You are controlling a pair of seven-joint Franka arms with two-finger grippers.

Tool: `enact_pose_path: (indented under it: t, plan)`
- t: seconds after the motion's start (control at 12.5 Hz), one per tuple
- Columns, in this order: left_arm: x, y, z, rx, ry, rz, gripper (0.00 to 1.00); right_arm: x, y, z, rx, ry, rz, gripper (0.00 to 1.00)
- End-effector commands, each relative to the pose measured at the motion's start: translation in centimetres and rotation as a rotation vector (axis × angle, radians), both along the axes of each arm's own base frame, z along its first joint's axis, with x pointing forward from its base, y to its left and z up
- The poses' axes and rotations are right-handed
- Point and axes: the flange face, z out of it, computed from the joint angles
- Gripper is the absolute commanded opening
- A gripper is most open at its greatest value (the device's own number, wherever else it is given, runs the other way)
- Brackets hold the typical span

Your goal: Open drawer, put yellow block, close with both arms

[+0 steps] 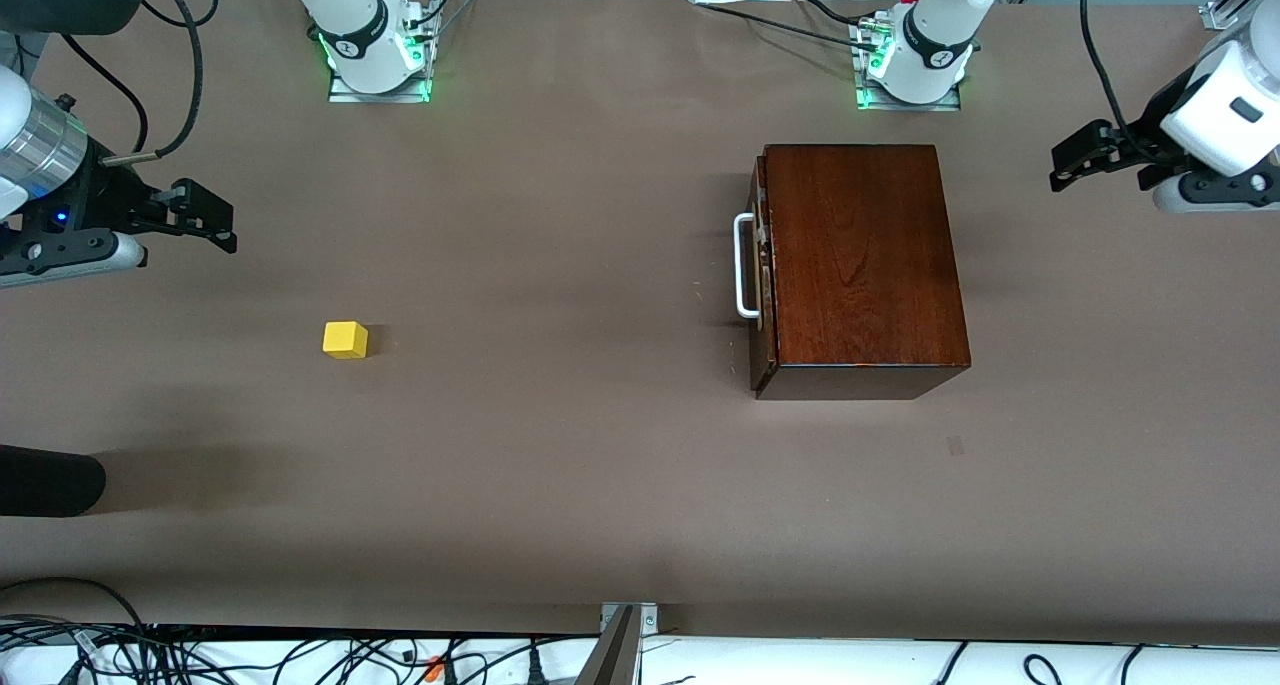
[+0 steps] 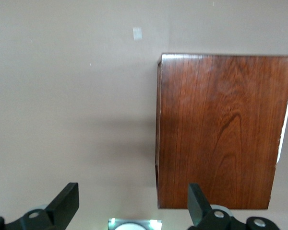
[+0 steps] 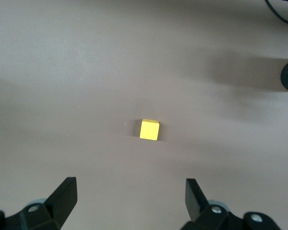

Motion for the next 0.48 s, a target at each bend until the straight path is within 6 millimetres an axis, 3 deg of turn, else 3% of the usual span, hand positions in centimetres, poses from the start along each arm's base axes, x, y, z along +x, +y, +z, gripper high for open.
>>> enact_pose_path:
  t: [0.0,0.16,0.24,0.4]
  plan:
    - [0.4,-2.6,-1.4,0.020,0.062,-0.054,1.00,0.0,-0.1,0.5,-0.004,0.000,0.006,1.00]
    - [-0.3,-6.6,-1.2,0.010,0.058,-0.121,1.00,0.0,-0.2,0.5,-0.006,0.000,0.008,1.00]
    - [-0.9,-9.7,-1.4,0.012,0.059,-0.144,1.00,0.0,-0.2,0.5,-0.006,0.000,0.008,1.00]
    - [-1.8,-16.9,-4.0,0.033,0.089,-0.124,1.00,0.0,-0.1,0.5,-0.004,0.000,0.002,1.00]
